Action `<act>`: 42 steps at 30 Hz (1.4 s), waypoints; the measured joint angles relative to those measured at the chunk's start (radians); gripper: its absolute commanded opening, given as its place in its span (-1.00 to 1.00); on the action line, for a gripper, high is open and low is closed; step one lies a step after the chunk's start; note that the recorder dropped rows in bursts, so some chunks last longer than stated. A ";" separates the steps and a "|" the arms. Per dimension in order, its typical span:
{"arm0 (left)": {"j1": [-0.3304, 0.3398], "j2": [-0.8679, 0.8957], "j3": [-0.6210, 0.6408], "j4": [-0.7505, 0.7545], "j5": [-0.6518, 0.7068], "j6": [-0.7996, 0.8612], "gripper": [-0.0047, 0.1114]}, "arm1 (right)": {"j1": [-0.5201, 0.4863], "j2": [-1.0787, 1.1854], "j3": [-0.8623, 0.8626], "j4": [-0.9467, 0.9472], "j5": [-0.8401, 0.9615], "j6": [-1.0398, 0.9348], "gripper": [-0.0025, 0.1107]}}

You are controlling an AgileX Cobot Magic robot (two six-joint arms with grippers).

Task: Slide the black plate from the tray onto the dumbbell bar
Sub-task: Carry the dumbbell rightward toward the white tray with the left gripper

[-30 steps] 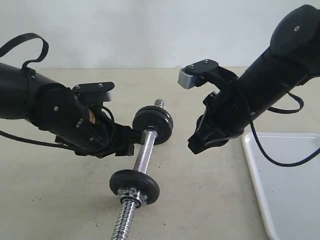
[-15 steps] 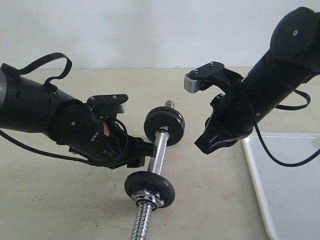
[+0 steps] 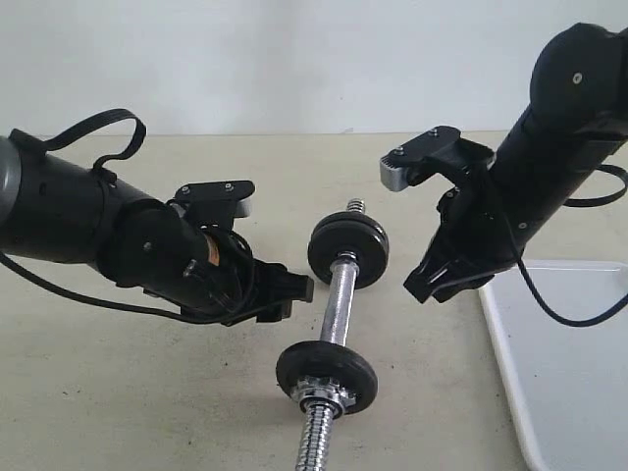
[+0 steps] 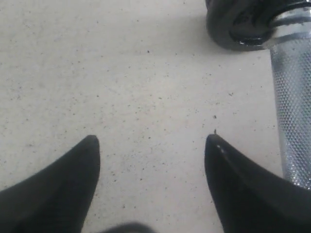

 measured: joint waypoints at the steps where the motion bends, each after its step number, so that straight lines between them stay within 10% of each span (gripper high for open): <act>1: 0.000 0.000 0.000 0.000 -0.002 0.000 0.09 | 0.000 0.000 0.000 0.000 0.003 0.002 -0.96; 26: -0.002 0.000 0.000 -0.022 -0.029 0.000 0.08 | -0.092 0.000 0.000 -0.004 0.041 0.025 -0.96; 42: -0.048 0.000 0.000 -0.032 -0.127 -0.014 -0.26 | -0.092 0.000 0.000 0.004 0.049 0.025 -0.96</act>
